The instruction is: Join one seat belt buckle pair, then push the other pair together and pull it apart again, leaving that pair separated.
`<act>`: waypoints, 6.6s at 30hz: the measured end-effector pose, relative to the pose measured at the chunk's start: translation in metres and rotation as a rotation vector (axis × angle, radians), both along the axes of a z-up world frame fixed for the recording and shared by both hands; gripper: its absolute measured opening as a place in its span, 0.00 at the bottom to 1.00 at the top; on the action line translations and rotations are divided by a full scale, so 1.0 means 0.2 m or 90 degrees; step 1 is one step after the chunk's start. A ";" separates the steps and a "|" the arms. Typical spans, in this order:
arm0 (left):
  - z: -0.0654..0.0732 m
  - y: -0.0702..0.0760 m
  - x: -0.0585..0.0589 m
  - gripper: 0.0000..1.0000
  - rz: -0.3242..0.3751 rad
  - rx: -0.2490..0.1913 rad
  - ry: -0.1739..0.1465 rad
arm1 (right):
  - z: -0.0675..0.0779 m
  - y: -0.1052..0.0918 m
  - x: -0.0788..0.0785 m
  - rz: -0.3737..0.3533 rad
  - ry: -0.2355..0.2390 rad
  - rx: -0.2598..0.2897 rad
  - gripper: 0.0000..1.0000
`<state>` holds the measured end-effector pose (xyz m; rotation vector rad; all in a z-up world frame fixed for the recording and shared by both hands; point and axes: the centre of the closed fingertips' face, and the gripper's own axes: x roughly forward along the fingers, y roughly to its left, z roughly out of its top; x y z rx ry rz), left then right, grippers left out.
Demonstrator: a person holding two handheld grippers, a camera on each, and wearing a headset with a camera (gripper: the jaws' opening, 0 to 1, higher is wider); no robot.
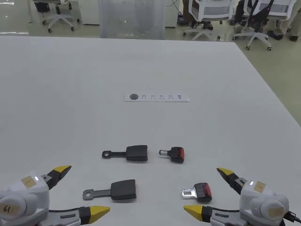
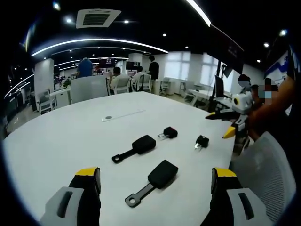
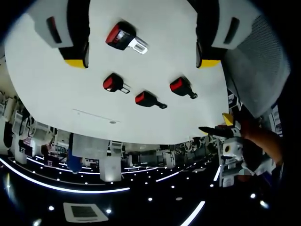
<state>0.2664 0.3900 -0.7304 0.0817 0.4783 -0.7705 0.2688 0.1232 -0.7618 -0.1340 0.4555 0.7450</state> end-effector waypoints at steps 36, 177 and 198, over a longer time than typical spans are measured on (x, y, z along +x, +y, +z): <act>0.01 0.00 0.00 1.00 0.003 -0.001 -0.003 | 0.00 0.00 0.00 0.001 -0.002 -0.002 0.96; -0.60 -0.31 0.13 0.33 -0.476 0.254 0.066 | -0.44 -0.17 0.02 0.468 0.135 -0.205 0.37; -0.62 -0.31 0.13 0.33 -0.529 0.284 0.062 | -0.46 -0.15 0.05 0.435 0.133 -0.156 0.35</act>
